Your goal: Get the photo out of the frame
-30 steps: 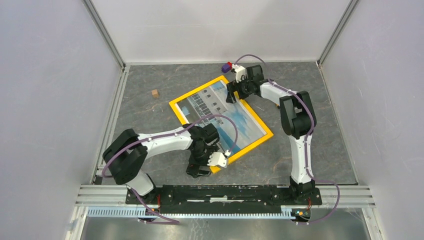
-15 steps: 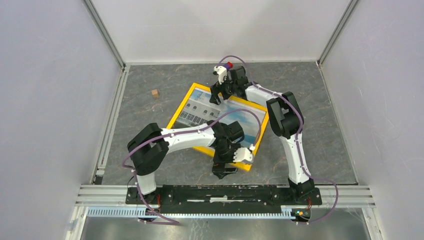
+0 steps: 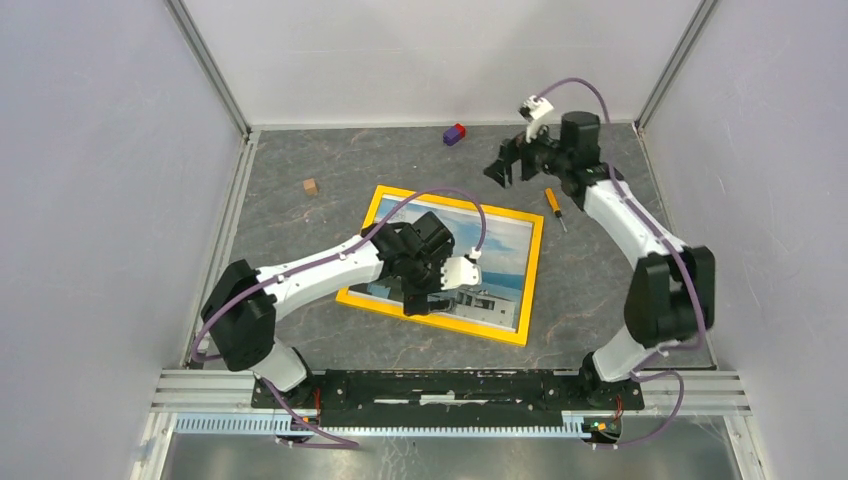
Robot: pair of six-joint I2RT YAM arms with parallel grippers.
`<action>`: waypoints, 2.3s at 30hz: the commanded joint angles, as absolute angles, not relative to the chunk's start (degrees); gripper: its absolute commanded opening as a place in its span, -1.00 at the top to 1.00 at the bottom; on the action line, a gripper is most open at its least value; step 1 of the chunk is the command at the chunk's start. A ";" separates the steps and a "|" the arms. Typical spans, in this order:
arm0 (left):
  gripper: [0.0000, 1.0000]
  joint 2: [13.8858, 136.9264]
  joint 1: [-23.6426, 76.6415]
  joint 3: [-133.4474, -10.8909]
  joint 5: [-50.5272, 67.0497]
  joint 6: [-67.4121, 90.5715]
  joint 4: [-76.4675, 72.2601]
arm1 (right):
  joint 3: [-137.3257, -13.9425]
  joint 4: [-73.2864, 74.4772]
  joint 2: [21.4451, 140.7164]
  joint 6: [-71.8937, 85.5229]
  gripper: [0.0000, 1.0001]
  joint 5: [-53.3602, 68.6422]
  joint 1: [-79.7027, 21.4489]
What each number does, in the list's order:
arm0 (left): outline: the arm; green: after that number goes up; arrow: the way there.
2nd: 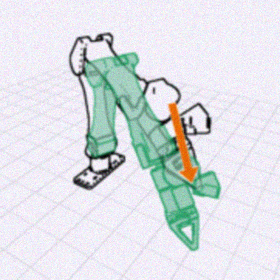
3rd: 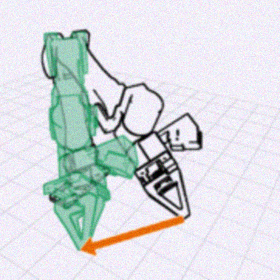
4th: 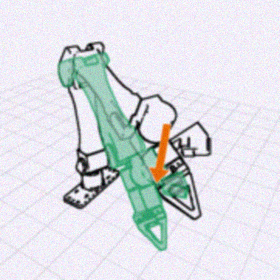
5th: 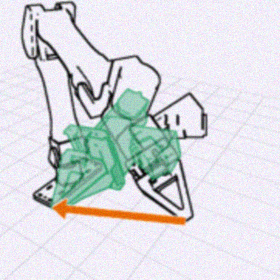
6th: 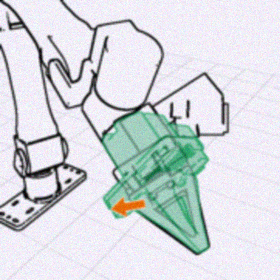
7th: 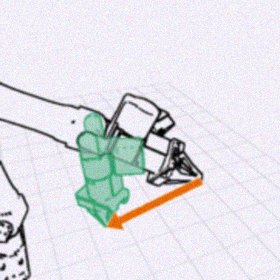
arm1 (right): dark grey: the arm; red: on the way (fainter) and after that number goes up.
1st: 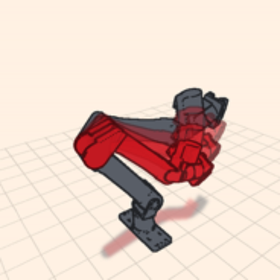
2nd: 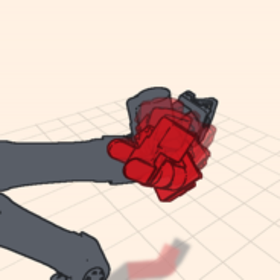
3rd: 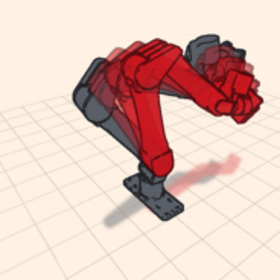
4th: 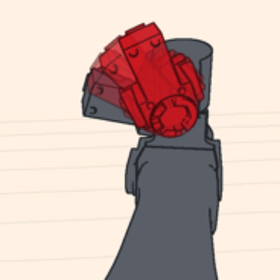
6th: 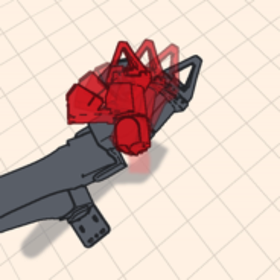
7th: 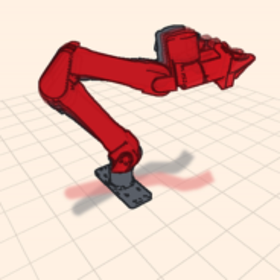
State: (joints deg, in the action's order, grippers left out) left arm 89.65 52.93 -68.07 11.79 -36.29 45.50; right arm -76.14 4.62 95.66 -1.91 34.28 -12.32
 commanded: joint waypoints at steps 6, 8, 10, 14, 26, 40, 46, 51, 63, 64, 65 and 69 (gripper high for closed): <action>-1.00 93.93 58.48 -63.35 6.59 -32.51 37.99 | -53.78 14.71 82.68 -2.99 -0.96 33.94 -7.70; -1.00 95.13 60.15 -62.69 4.77 -31.98 36.28 | -50.99 16.92 81.24 -4.48 -0.96 33.44 -6.40; -1.00 96.31 61.49 -62.02 3.05 -31.48 34.63 | -48.81 18.39 80.45 -6.39 -0.96 32.22 -5.46; -0.98 99.04 63.18 -61.96 0.21 -30.45 32.16 | -48.16 21.54 81.13 -9.34 -0.96 28.73 -4.05; -0.60 107.09 61.62 -67.00 -5.06 -23.17 28.71 | -48.70 17.58 91.19 -6.46 -0.96 33.52 -3.72; -0.39 110.05 56.03 -72.71 -4.74 -28.33 32.90 | -59.41 10.59 101.32 2.43 -0.96 38.58 -6.60; -0.54 108.03 56.06 -73.09 -2.50 -29.71 34.84 | -53.22 8.64 94.50 1.99 -0.96 40.13 -5.91; -0.52 109.60 56.58 -74.86 -1.38 -27.62 34.48 | -50.85 9.59 91.68 0.45 -0.96 40.10 -4.57; 0.70 107.92 56.97 -75.10 2.52 -27.32 36.17 | -52.59 19.65 93.20 -7.40 -0.96 48.24 -0.31; 0.79 107.44 56.93 -75.45 3.37 -26.99 36.81 | -52.43 19.75 93.38 -7.11 -0.96 48.97 1.01; 0.87 106.78 56.95 -75.59 3.85 -26.71 37.19 | -52.22 19.76 93.86 -6.57 -0.96 50.51 2.03; 0.96 103.13 56.92 -75.36 6.37 -25.94 37.22 | -51.30 18.97 96.41 -4.14 -0.96 56.89 4.33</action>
State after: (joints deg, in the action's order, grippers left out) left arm 108.95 57.32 -74.15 1.15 -28.34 36.21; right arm -51.27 18.94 94.19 -5.58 49.41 2.20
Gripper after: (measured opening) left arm 0.250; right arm 0.982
